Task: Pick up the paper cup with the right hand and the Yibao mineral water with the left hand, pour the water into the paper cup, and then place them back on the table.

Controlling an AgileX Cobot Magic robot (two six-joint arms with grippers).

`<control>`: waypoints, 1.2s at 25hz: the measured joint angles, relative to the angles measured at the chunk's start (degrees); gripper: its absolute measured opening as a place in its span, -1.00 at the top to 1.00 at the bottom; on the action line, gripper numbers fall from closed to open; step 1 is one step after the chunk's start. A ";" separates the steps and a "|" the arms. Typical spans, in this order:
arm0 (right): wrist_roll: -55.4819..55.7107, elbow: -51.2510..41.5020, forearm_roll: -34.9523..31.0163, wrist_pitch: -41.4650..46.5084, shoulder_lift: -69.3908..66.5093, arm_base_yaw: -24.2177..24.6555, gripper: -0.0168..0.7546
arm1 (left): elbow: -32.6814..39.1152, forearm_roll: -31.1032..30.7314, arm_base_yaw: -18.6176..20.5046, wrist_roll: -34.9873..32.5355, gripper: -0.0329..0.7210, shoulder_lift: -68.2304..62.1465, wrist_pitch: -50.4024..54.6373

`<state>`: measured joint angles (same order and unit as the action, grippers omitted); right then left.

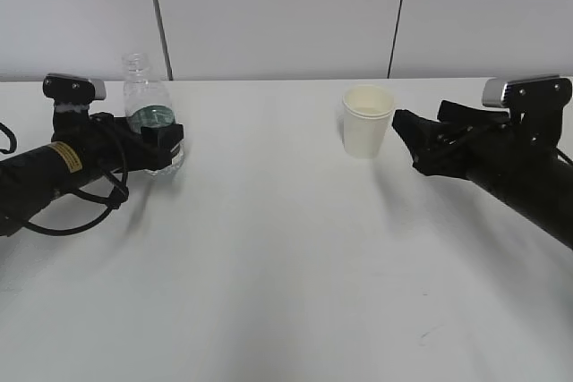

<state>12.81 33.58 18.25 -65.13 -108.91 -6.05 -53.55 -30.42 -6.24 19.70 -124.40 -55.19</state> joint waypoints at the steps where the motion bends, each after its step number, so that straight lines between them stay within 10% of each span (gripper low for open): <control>1: 0.00 -0.04 0.00 0.00 0.41 0.00 -0.58 | 0.00 -0.06 0.00 0.00 -0.39 0.00 0.28; 7: 0.00 -1.32 0.00 -0.27 2.21 0.00 -0.58 | 0.00 -0.18 0.00 0.00 -0.70 0.00 0.34; 30: 0.47 -2.40 1.98 3.23 12.16 0.00 -0.58 | 0.11 -2.66 0.00 0.00 -0.66 12.81 5.25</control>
<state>13.28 31.18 20.23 -61.90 -96.75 -6.05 -53.44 -33.08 -6.24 19.70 -111.59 -49.94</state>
